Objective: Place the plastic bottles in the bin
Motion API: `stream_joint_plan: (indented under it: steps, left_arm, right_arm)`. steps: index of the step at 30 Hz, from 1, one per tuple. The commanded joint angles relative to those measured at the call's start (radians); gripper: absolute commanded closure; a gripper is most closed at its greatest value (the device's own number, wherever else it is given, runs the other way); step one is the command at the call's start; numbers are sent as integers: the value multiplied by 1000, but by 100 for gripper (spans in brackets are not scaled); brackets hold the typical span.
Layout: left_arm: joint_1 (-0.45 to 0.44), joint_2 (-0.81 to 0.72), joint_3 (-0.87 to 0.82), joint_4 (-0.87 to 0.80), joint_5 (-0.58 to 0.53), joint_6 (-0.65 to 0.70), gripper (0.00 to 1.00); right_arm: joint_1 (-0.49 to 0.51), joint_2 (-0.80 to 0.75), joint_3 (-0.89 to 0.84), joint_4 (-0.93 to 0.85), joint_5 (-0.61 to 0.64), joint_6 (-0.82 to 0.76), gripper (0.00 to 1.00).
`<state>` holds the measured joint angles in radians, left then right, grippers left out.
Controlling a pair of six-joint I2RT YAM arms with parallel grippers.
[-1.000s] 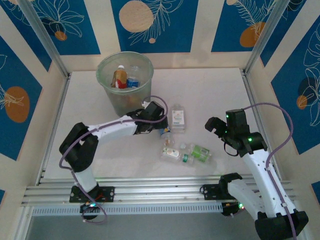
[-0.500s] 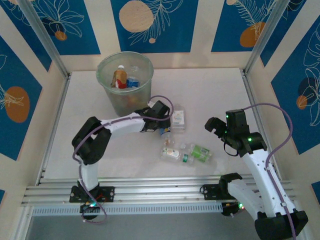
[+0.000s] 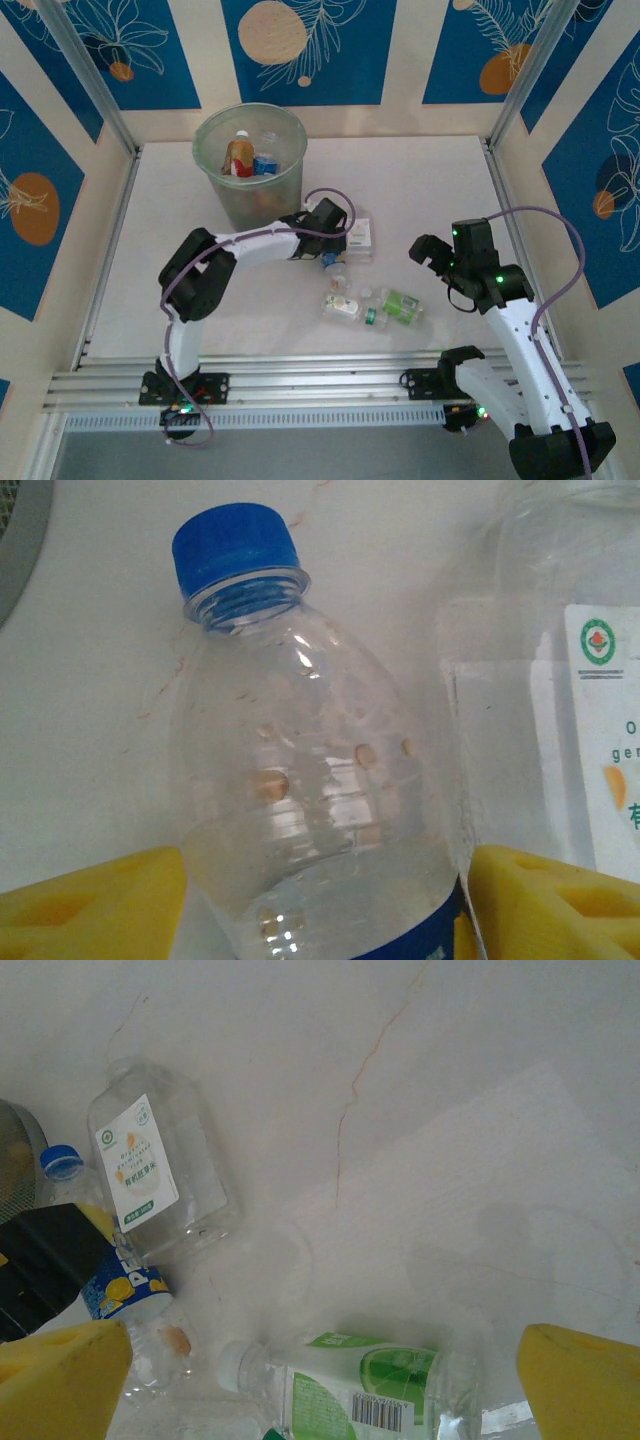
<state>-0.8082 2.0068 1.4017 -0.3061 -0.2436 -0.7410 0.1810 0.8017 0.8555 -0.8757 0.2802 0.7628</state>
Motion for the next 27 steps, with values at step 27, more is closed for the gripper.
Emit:
stream_joint_plan:
  steps: [27]
  left_arm:
    - [36,26,86,-13,-108,134,52]
  right_arm:
    - [-17,-17,15,-3,-12,-3,1]
